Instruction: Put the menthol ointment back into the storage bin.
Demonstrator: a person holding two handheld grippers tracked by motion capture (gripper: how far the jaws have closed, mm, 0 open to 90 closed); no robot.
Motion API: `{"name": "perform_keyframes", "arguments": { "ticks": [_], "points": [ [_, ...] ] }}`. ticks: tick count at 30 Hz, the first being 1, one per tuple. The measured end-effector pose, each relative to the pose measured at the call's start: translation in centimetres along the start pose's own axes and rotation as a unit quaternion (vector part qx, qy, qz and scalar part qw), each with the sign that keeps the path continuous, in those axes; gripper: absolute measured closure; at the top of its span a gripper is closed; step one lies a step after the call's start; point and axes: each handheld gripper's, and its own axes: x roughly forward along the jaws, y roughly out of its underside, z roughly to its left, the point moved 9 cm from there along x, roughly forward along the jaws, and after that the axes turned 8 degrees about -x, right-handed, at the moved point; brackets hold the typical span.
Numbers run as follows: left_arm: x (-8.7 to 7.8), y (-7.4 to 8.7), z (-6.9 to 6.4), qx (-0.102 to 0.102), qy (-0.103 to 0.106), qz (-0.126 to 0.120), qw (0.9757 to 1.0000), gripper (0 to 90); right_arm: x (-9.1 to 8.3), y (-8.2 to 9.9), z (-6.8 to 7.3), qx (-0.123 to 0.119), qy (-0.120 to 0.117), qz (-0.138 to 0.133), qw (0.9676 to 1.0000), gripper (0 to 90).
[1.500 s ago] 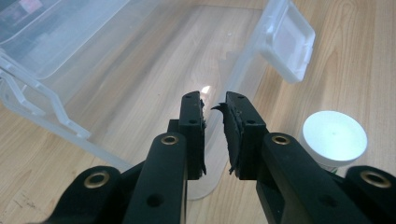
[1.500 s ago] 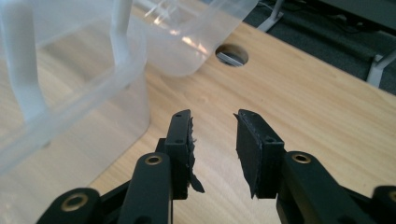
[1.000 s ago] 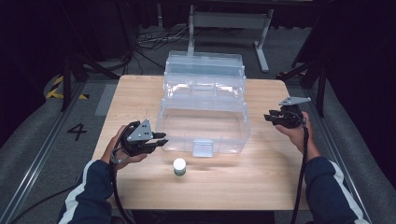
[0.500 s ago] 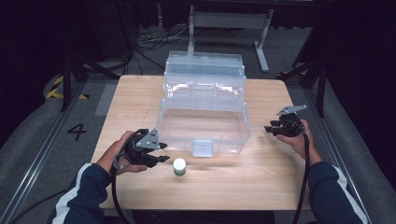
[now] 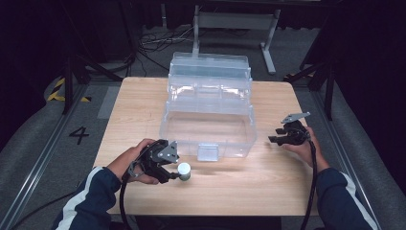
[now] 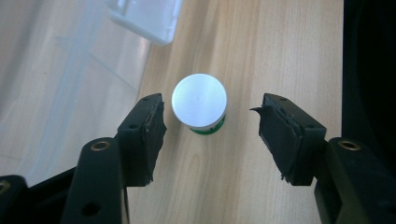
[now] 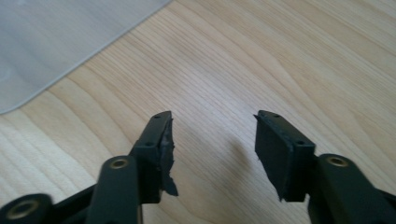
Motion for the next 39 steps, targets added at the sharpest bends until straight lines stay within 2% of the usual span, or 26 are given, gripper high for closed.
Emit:
{"name": "perform_keyframes", "arguments": {
  "ticks": [1,2,3,5,9,10,11,12,13,16,17,20,22,24,31,34,36,37,39],
  "points": [
    [0.2,-0.1,-0.1,0.004,0.003,0.006,1.0,38.8,0.1,0.1,0.1,0.003,-0.007,-0.001,1.0,41.7],
    [0.2,-0.1,-0.1,0.004,0.003,0.006,1.0,38.7,0.1,0.1,0.1,0.003,-0.007,-0.001,1.0,41.7],
    [0.3,-0.1,-0.1,0.009,0.005,0.015,0.9998,38.7,0.2,0.1,0.2,0.003,-0.011,-0.007,0.9999,38.0],
    [0.6,-0.2,-0.3,0.009,0.006,0.024,0.9997,37.8,0.3,0.0,0.4,0.005,-0.016,-0.024,0.9996,37.2],
    [1.4,-0.3,-0.1,0.026,0.004,0.049,0.9984,37.4,1.2,0.2,0.9,-0.009,-0.018,-0.028,0.9994,31.8],
    [1.6,-0.3,-0.1,0.023,0.005,0.052,0.9984,37.3,1.4,0.3,0.9,-0.01,-0.018,-0.03,0.9993,30.5],
    [1.8,-0.4,0.0,0.03,0.002,0.059,0.9978,37.2,1.5,0.2,1.0,-0.005,-0.021,-0.038,0.999,30.1],
    [2.0,-0.4,0.0,0.029,0.006,0.066,0.9974,37.2,1.6,0.2,1.0,0.0,-0.024,-0.043,0.9988,28.4],
    [2.3,-0.4,0.0,0.039,0.01,0.076,0.9963,37.4,1.6,0.2,1.1,-0.003,-0.025,-0.045,0.9987,27.6],
    [3.3,-0.4,-0.2,0.043,0.018,0.103,0.9936,38.1,1.8,0.1,1.2,0.0,-0.024,-0.058,0.998,25.0],
    [3.5,-0.4,-0.1,0.044,0.015,0.108,0.9931,37.9,1.8,0.1,1.2,0.001,-0.022,-0.061,0.9979,24.8],
    [3.7,-0.9,0.1,0.044,0.021,0.108,0.993,37.8,1.9,0.1,1.3,0.002,-0.02,-0.063,0.9978,24.6],
    [3.9,-1.0,0.5,0.038,0.01,0.113,0.9928,37.7,1.9,0.1,1.3,0.004,-0.018,-0.066,0.9976,24.5],
    [4.1,-0.9,0.7,0.035,0.008,0.113,0.993,37.1,1.9,0.1,1.3,0.007,-0.015,-0.07,0.9974,24.5],
    [4.9,-0.4,1.3,0.032,0.02,0.128,0.991,35.8,1.9,0.1,1.5,0.005,-0.015,-0.069,0.9975,24.6],
    [5.7,-0.1,1.4,0.022,0.026,0.14,0.9895,35.1,1.9,0.1,1.5,0.006,-0.015,-0.071,0.9974,24.5],
    [6.0,-0.1,1.5,0.029,0.028,0.143,0.9889,35.0,1.9,0.1,1.5,0.006,-0.014,-0.072,0.9973,24.5],
    [6.1,0.0,1.5,0.023,0.029,0.145,0.9887,34.5,1.9,0.1,1.5,0.006,-0.014,-0.073,0.9972,24.5],
    [6.3,0.0,1.7,0.024,0.029,0.148,0.9883,35.0,1.9,0.1,1.5,0.006,-0.015,-0.076,0.997,24.6]
  ]
}}
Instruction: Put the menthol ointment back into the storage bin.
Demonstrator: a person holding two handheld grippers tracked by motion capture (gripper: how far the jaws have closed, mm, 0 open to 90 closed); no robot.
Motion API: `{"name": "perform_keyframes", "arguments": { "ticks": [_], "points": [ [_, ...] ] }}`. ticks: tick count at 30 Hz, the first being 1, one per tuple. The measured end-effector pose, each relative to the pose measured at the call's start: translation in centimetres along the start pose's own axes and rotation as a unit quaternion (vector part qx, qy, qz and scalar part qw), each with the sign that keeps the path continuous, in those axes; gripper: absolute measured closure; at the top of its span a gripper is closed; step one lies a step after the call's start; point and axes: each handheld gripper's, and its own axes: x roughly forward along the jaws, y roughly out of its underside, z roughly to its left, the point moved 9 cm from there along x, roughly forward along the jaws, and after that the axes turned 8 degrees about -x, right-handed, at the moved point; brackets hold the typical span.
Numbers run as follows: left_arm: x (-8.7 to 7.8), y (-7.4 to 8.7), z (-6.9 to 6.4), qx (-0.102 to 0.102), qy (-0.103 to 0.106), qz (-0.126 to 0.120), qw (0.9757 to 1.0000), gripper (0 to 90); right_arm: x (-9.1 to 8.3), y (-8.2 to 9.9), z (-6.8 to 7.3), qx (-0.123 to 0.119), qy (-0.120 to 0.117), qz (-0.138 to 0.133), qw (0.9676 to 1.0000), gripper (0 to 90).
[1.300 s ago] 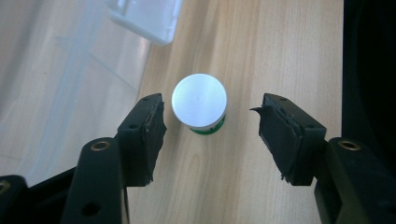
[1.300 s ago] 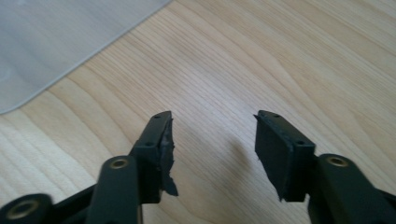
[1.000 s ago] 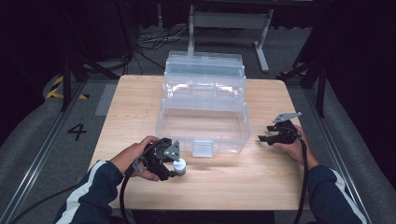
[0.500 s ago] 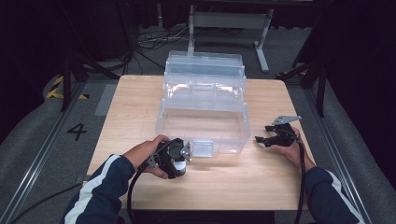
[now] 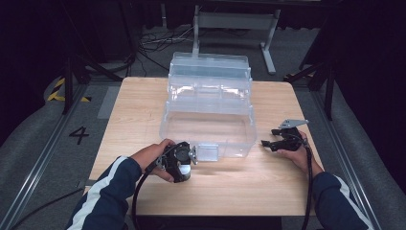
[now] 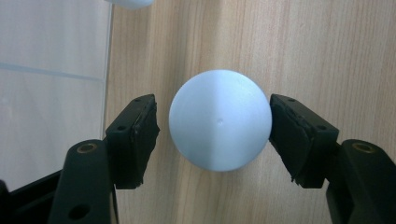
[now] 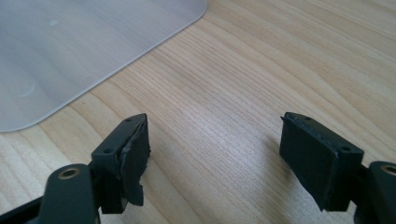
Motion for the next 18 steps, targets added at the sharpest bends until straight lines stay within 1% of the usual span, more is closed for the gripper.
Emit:
{"name": "perform_keyframes", "arguments": {
  "ticks": [1,3,5,7,8,10,12,13,16,17,18],
  "points": [
    [0.09,-0.08,-0.02,0.003,0.006,-0.002,1.0,37.7,0.03,-0.02,0.0,0.001,0.001,-0.002,1.0,24.5],
    [0.21,-0.11,-0.02,0.007,0.009,-0.002,0.9999,41.1,0.05,-0.02,0.04,0.002,0.001,-0.002,1.0,24.4],
    [0.21,-0.13,-0.14,0.006,0.016,-0.005,0.9998,46.1,0.06,-0.03,0.03,0.001,0.0,-0.004,1.0,24.4],
    [0.25,-0.07,-0.3,0.004,0.019,-0.003,0.9998,46.7,0.08,-0.04,0.02,0.002,0.001,-0.005,1.0,24.4],
    [0.28,-0.12,-0.22,0.006,0.017,-0.004,0.9998,46.5,0.08,-0.04,0.03,0.002,0.001,-0.004,1.0,24.4],
    [0.36,-0.07,-0.31,0.004,0.02,0.001,0.9998,48.3,0.09,-0.05,0.03,0.003,0.003,-0.004,1.0,24.4],
    [0.41,-0.11,-0.22,0.006,0.018,0.001,0.9998,49.9,0.09,-0.06,0.02,0.003,0.003,-0.004,1.0,24.4],
    [0.4,-0.11,-0.19,0.004,0.021,-0.001,0.9998,49.9,0.09,-0.05,0.03,0.003,0.003,-0.004,1.0,24.4],
    [0.41,-0.13,-0.16,0.006,0.02,-0.001,0.9998,50.1,0.09,-0.04,0.05,0.003,0.003,-0.004,1.0,24.4],
    [0.42,-0.17,-0.11,0.006,0.016,-0.004,0.9999,50.1,0.09,-0.04,0.04,0.003,0.003,-0.004,1.0,24.4],
    [0.42,-0.2,-0.11,0.012,0.016,-0.004,0.9998,50.2,0.09,-0.05,0.04,0.003,0.003,-0.004,1.0,24.4]
  ]
}}
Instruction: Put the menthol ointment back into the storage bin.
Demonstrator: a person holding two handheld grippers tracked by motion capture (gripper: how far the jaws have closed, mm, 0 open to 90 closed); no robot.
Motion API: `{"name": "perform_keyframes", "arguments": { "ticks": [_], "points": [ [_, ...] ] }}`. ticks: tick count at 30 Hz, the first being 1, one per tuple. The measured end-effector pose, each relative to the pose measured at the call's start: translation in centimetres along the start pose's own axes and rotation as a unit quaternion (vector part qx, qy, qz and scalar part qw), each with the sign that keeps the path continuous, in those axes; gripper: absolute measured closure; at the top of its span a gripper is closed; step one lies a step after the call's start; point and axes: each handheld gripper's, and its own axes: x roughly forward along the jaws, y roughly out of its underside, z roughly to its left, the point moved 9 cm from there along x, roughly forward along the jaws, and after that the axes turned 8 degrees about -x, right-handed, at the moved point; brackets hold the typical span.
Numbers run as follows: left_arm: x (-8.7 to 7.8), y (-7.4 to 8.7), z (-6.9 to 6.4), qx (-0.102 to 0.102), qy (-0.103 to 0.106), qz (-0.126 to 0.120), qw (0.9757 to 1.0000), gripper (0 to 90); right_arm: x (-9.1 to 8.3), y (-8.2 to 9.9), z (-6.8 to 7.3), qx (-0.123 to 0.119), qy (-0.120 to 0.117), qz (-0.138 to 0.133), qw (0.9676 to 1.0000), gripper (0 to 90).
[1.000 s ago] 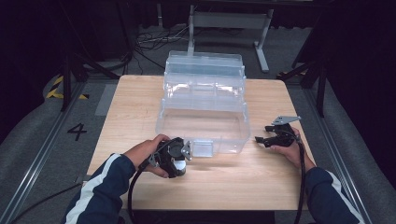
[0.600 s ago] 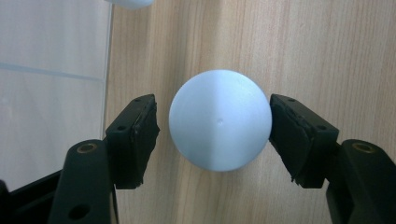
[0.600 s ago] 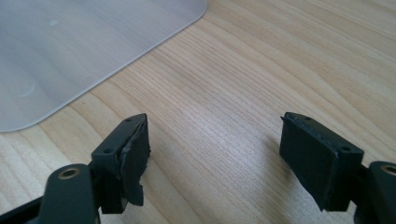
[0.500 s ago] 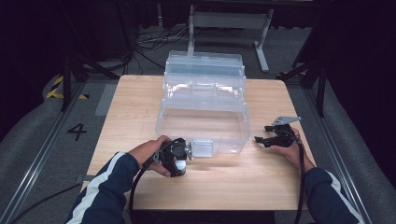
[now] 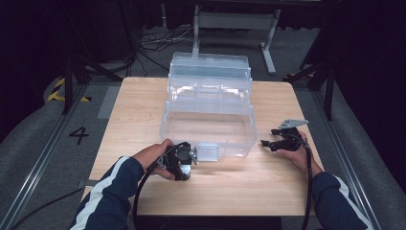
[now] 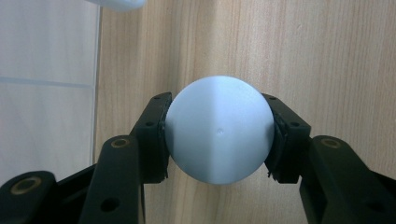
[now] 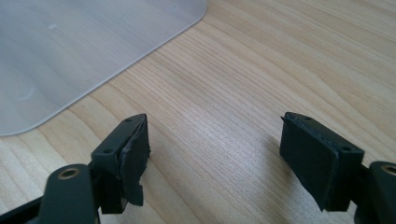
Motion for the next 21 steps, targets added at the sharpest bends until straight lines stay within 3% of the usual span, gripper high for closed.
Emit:
{"name": "perform_keyframes", "arguments": {
  "ticks": [6,10,13,21],
  "points": [
    [-0.3,0.0,0.2,0.001,-0.014,-0.005,0.9999,50.3,0.0,0.0,0.0,0.0,0.0,0.0,1.0,24.4],
    [-0.8,0.2,-0.1,-0.003,-0.007,-0.009,0.9999,50.4,0.0,0.0,0.0,0.0,0.0,0.0,1.0,24.4],
    [-1.5,0.4,-0.2,0.006,-0.01,-0.007,0.9999,50.4,0.0,0.0,0.0,0.0,0.0,0.0,1.0,24.4],
    [-3.7,1.0,-0.2,-0.003,-0.016,-0.015,0.9997,50.4,0.0,0.0,0.0,0.0,0.0,0.0,1.0,24.4]
  ]
}}
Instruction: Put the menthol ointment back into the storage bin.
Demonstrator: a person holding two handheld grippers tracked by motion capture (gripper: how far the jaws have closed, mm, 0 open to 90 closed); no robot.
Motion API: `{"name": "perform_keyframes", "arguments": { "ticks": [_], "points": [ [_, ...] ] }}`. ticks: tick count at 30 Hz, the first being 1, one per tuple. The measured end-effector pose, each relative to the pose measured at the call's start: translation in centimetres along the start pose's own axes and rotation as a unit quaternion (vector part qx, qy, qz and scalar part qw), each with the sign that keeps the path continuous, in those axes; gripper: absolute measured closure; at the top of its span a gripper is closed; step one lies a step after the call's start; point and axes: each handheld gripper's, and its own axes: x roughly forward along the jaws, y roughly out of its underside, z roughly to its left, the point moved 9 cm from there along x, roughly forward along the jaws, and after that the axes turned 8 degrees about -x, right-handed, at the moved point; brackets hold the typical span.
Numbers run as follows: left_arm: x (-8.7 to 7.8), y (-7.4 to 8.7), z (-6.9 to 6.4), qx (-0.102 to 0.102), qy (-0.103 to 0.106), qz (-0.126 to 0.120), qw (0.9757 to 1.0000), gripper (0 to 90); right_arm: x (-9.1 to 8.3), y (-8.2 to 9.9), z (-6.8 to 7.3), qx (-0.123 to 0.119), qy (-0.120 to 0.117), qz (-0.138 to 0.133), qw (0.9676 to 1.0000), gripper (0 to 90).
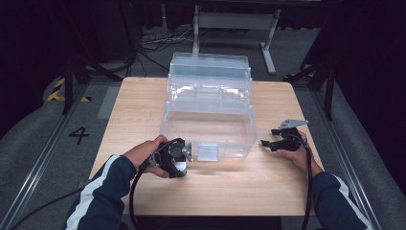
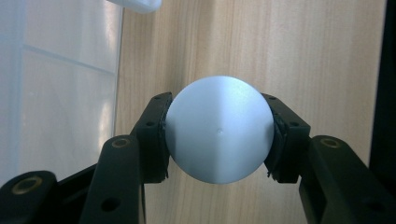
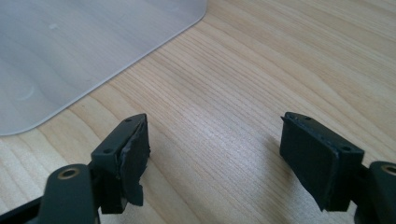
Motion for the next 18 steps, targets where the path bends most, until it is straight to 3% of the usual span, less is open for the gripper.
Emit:
{"name": "perform_keyframes", "arguments": {
  "ticks": [12,15,18],
  "points": [
    [-2.5,0.2,0.1,0.002,-0.008,0.009,0.9999,50.4,0.0,0.0,0.0,0.0,0.0,0.0,1.0,24.4],
    [-3.0,0.0,0.0,0.004,-0.001,0.006,1.0,50.4,0.0,0.0,0.0,0.0,0.0,0.0,1.0,24.5],
    [-3.7,-0.2,0.3,0.002,-0.01,0.01,0.9999,50.4,0.0,0.0,0.0,0.0,0.0,0.0,1.0,24.4]
  ]
}}
